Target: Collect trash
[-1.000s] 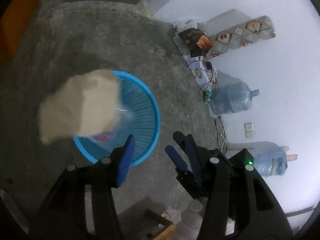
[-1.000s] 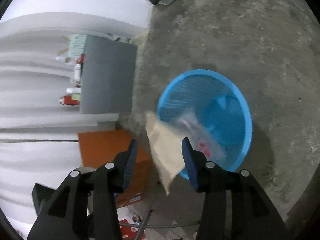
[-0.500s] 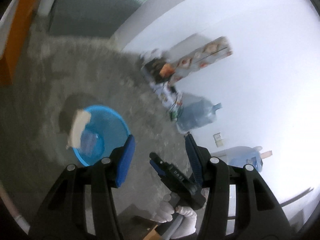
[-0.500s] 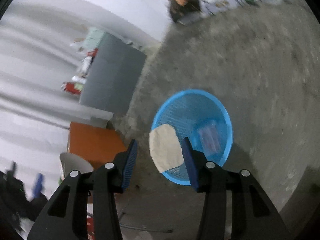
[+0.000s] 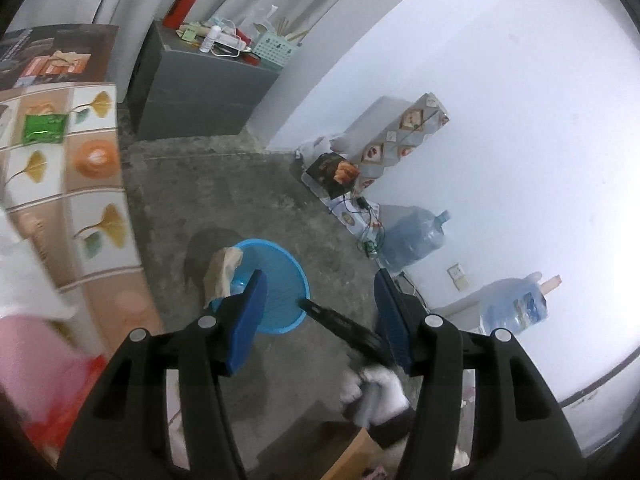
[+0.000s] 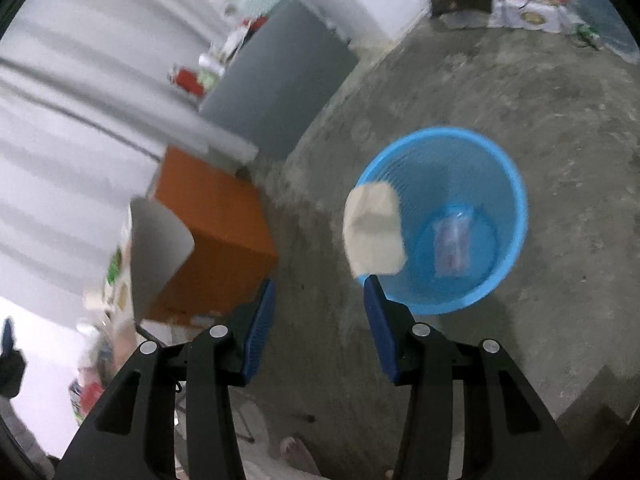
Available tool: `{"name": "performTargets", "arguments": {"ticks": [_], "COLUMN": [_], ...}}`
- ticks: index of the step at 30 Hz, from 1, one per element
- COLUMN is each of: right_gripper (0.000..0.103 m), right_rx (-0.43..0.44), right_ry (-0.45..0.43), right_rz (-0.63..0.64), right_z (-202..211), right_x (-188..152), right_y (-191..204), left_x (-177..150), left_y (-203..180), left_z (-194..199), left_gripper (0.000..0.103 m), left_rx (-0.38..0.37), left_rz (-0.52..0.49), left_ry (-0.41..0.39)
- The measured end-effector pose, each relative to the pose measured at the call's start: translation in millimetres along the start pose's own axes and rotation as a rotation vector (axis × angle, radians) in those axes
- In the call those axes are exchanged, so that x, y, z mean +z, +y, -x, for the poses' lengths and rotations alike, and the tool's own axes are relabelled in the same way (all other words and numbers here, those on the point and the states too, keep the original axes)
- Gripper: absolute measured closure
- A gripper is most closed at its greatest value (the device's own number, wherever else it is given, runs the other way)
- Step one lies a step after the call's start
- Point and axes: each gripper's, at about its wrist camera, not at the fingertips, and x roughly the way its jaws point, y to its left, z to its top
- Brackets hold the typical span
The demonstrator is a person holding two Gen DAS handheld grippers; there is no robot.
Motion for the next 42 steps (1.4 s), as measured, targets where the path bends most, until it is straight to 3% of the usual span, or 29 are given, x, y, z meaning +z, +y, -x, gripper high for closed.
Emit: {"name": "performTargets", "arguments": {"ticks": [9, 18, 21, 24, 31, 42], "right_gripper": [0.058, 0.068, 0.069, 0.081, 0.092, 0.101], "right_rx": [-0.103, -0.211, -0.242, -0.267, -0.276, -0.257], "right_ry": [0.130, 0.156, 0.154, 0.147, 0.124, 0.078], "right_rz": [-0.049, -0.036, -0.026, -0.041, -0.019, 0.032], "right_z": [-133, -199, -209, -214, -204, -181], "right_x": [20, 33, 36, 38, 43, 47], "right_y": [-1, -6, -6, -10, -7, 5], "left_x": [-15, -32, -37, -40, -44, -53], "left_y": [41, 91, 105, 114, 133, 133], "left_z": [100, 166, 179, 189, 202, 218], "left_gripper": [0.042, 0.042, 0.042, 0.042, 0.042, 0.042], "left_rx": [0.096, 0.151, 0.158, 0.163, 0.163, 0.175], "left_rz": [-0.030, 0.053, 0.080, 0.096, 0.141, 0.143], "left_ry": [-0.093, -0.167, -0.187, -0.209, -0.245, -0.275]}}
